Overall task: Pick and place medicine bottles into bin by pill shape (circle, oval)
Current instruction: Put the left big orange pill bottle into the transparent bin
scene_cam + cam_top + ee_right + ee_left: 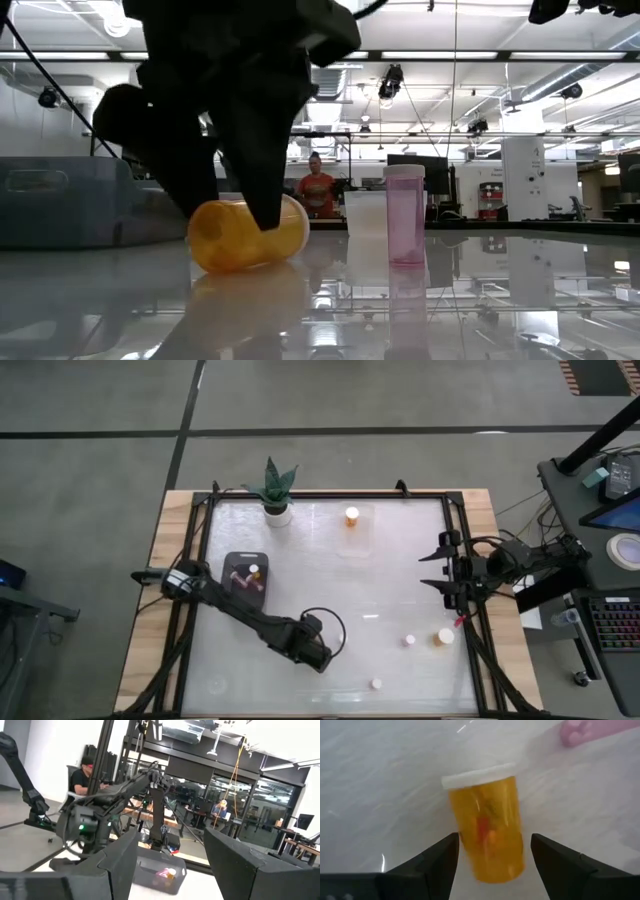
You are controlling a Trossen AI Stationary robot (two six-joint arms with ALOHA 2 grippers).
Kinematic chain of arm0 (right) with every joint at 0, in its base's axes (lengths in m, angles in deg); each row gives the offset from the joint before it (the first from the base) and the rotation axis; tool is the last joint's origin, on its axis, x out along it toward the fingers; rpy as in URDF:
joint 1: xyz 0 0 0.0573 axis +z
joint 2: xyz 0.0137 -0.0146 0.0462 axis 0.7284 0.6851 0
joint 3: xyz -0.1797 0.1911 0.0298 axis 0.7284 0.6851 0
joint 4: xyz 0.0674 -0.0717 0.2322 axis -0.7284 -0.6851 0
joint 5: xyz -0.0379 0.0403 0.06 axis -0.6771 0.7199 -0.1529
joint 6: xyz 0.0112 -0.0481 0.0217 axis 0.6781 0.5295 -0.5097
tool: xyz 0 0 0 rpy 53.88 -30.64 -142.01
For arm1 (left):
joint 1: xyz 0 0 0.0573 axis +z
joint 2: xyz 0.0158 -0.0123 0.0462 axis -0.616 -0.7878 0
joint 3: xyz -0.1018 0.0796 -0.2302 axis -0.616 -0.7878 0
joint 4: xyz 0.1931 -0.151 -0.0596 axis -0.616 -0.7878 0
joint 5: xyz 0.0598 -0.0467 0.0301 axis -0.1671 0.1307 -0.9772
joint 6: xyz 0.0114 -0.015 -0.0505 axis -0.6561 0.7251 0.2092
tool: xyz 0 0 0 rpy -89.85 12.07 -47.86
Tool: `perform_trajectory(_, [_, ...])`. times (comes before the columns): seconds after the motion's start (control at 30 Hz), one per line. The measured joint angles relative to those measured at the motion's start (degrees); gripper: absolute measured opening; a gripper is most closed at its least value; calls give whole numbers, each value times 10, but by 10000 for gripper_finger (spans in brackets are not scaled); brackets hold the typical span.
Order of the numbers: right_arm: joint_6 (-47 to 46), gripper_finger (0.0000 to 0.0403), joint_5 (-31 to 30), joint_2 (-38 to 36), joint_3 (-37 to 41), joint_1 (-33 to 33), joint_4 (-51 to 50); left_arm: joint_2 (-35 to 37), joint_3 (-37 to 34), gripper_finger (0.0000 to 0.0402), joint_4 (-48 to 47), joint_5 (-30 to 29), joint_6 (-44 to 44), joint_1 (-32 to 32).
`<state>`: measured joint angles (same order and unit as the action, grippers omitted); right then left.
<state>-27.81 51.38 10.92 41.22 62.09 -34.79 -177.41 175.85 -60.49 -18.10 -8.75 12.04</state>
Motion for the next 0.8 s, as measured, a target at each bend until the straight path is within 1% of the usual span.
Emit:
perform_trajectory(0.23, [0, 219, 0, 0, 0, 0, 2, -12, 0, 231, 8, -8, -13, -3])
perform_trajectory(0.3, [1, 219, 0, 0, 0, 0, 2, -12, 0, 223, 9, -9, -14, -3])
perform_trajectory(0.37, [1, 219, 0, 0, 0, 0, 2, -12, 0, 208, 8, -9, -16, -3])
perform_trajectory(0.53, [1, 219, 0, 0, 0, 0, 2, -12, 0, 156, 9, -9, -31, -3])
perform_trajectory(0.6, [1, 219, 0, 0, 0, 0, 2, -12, 0, 143, 9, -9, -36, -3])
perform_trajectory(0.73, [1, 219, 0, 0, 0, 0, 2, -9, 1, 143, 7, -15, -70, -3])
perform_trajectory(0.8, [0, 219, 0, 0, 0, 0, 2, 0, 1, 147, 8, -35, -104, -3])
